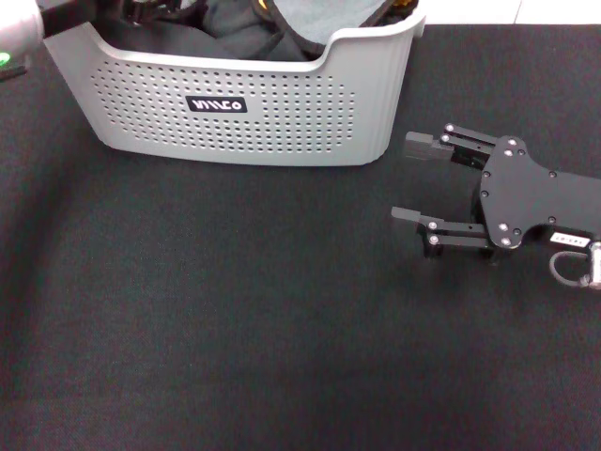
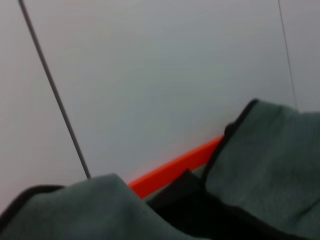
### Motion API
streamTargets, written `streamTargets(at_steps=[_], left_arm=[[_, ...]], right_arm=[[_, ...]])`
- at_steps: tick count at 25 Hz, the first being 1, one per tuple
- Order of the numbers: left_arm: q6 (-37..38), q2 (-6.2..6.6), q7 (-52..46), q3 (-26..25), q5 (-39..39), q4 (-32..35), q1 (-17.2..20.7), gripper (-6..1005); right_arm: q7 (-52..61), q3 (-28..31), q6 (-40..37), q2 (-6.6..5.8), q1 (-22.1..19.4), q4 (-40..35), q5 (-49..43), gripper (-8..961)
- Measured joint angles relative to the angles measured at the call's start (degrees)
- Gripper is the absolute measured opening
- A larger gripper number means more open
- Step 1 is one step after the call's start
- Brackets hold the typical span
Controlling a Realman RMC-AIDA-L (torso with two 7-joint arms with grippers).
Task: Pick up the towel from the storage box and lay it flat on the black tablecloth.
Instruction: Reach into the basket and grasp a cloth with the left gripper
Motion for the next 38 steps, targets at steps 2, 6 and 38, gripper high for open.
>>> streamTargets(at_steps=[2, 6, 38], left_arm=[[-1.2, -0.03, -0.2, 0.1, 1.2, -2.1, -1.5, 683], [-2.9, -0.05, -0.4, 0.4, 3.2, -5.0, -3.7, 674], [-11.4, -0.31, 1.0, 9.0, 5.2, -7.3, -5.0, 125]], right_arm=[[0.0, 0.0, -0.2, 0.0, 0.0, 0.0, 0.0, 795], [0.1, 0.0, -0.3, 0.0, -0.1, 0.0, 0.1, 796], [0.4, 0.0, -2.6, 0.18, -1.2, 0.0, 0.2, 796]])
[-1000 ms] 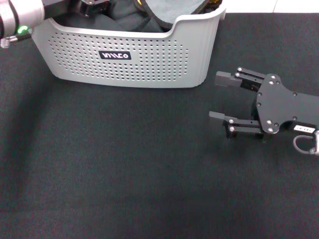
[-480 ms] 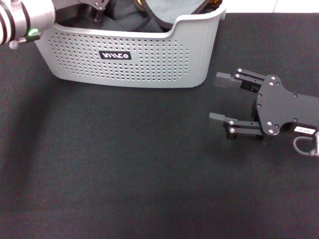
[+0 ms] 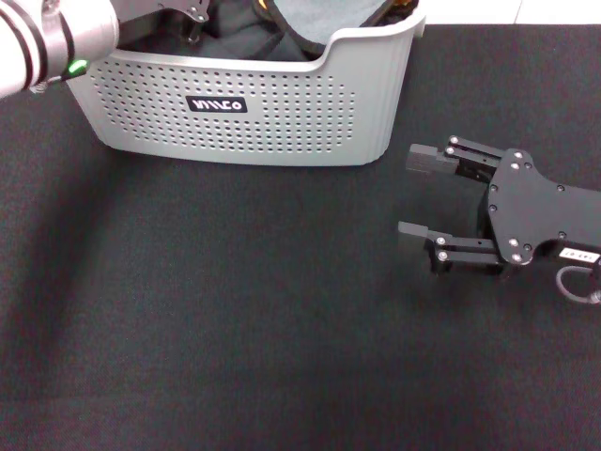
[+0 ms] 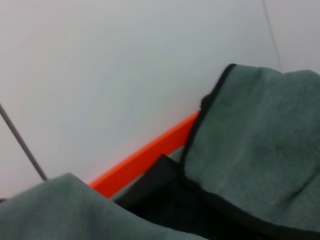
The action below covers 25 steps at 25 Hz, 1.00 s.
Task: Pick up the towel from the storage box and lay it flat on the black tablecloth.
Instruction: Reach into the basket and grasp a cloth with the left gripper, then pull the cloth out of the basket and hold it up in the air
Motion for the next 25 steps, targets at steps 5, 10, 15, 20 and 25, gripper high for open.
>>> streamTargets(at_steps=[5, 10, 15, 20, 25], left_arm=[[-6.5, -0.01, 2.0, 8.0, -0.6, 4.8, 4.1, 47], [-6.6, 0.1, 2.5, 10.2, -8.6, 9.2, 7.1, 44], [0.3, 0.26, 11.0, 8.7, -27.5, 10.2, 10.5, 40], [17.9, 0.24, 15.7, 2.3, -44.0, 7.0, 12.8, 37], [43.1, 0.36, 16.8, -8.8, -54.8, -5.1, 11.0, 33]], right_arm=[[-0.1, 0.0, -0.3, 0.0, -0.4, 0.0, 0.3, 796], [-0.3, 0.0, -0.3, 0.09, -0.6, 0.1, 0.6, 796], [-0.4, -0.1, -0.4, 0.09, -0.6, 0.1, 0.6, 795], [-0.3, -0.2, -0.5, 0.08, -0.6, 0.1, 0.6, 795], [-0.2, -0.5, -1.0, 0.09, -0.6, 0.1, 0.7, 796]])
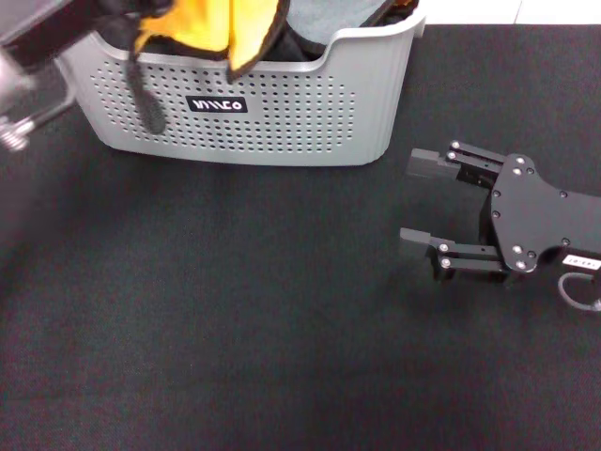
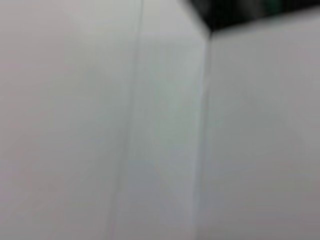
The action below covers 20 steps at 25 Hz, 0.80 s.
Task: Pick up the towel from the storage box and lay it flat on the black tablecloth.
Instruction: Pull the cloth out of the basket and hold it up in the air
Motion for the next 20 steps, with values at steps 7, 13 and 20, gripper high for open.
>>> streamTargets(at_steps=[7, 13, 20], left_arm=[[28.1, 1.11, -2.6, -9.2, -5.9, -17.1, -3.6, 25], [30.1, 0.75, 2.6, -9.5, -2.6, -28.1, -4.4, 23], [30.0, 0.43, 17.8, -9.3, 5.4, -41.0, -7.1, 23]], right_arm=[[0.0, 0.0, -1.8, 0.07, -0.1, 0.6, 0.0, 796], [-0.2, 0.0, -2.9, 0.14, -0.1, 1.3, 0.0, 795], [-0.3, -0.1, -3.4, 0.37, 0.0, 3.2, 0.8, 795]])
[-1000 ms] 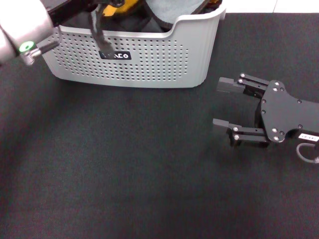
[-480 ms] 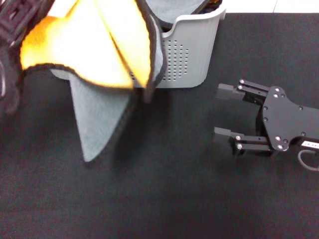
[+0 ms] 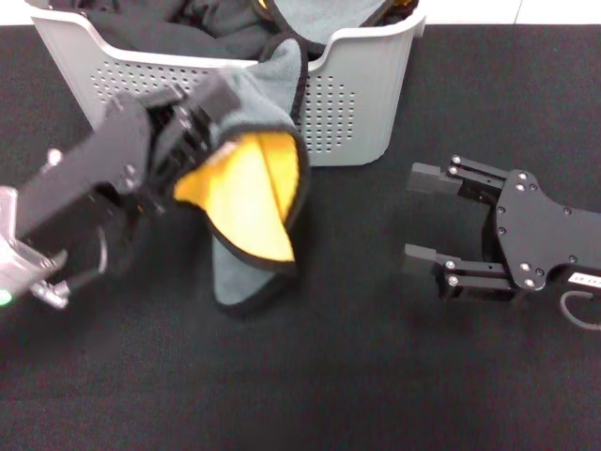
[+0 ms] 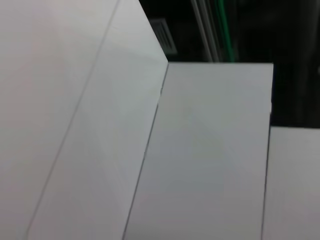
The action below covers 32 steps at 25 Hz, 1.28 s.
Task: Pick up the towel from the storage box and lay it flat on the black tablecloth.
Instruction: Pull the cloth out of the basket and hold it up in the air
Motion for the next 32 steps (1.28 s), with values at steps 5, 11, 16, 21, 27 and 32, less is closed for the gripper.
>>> streamTargets(at_steps=[5, 11, 16, 21, 27, 32], left_arm=[[0.0, -0.45, 2.0, 0.2, 3.1, -2.8, 0.2, 23], [-0.9, -0.6, 4.3, 0.2, 4.2, -6.6, -0.8, 23], [-1.2, -0.73, 5.9, 0.3, 5.3, -9.5, -2.4, 22], [-0.7, -0.97, 5.9, 0.3, 5.4, -10.3, -2.9, 22], [0.8, -0.96, 6.0, 0.2, 4.2, -10.1, -2.9, 22], [1.1, -0.83, 6.0, 0.2, 2.2, -10.0, -3.0, 22]], right_arm=[[0.0, -0.3, -0.1, 0.02, 0.3, 0.9, 0.7, 795], [-1.5, -4.4, 0.1, 0.0, 0.9, 2.0, 5.7, 794], [-3.6, -9.6, 3.0, -0.02, 1.3, 2.0, 12.1, 785], [-5.7, -13.6, 7.9, -0.02, 1.7, 2.1, 16.3, 776], [-7.5, -18.3, 16.4, -0.03, 2.4, 2.4, 20.2, 765], [-7.6, -19.8, 18.2, -0.02, 2.3, 2.7, 20.7, 756]])
